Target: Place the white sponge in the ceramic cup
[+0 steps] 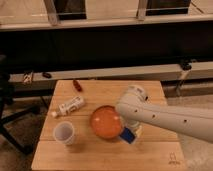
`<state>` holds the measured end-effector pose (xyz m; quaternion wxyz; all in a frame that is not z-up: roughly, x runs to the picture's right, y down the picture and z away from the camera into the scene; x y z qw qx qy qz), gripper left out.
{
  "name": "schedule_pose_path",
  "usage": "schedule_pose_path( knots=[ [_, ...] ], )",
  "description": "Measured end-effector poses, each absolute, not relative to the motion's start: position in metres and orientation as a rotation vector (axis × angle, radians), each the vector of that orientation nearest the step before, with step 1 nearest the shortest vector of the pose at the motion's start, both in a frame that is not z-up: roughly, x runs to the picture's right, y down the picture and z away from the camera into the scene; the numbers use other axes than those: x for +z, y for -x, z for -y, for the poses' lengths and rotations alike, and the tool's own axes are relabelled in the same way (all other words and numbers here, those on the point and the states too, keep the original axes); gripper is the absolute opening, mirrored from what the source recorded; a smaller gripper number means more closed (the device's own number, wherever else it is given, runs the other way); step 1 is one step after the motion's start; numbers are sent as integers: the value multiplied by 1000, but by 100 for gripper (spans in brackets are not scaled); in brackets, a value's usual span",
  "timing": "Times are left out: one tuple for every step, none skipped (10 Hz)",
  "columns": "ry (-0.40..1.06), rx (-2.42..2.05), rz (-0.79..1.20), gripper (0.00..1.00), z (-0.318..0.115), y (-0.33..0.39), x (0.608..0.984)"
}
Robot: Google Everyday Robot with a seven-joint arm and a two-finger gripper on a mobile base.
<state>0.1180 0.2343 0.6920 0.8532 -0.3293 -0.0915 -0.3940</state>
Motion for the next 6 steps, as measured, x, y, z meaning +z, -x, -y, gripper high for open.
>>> schedule_pose_path(
  knots=[
    [703,-826,220,0,-235,-111,687],
    [712,-823,239,0,-237,-108,684],
    [718,-823,256,0,-240,-103,682],
    [731,-831,276,0,-249,-94,679],
    [743,-838,292,0,-258,-81,678],
    [749,-846,301,0,-263,-73,677]
  ],
)
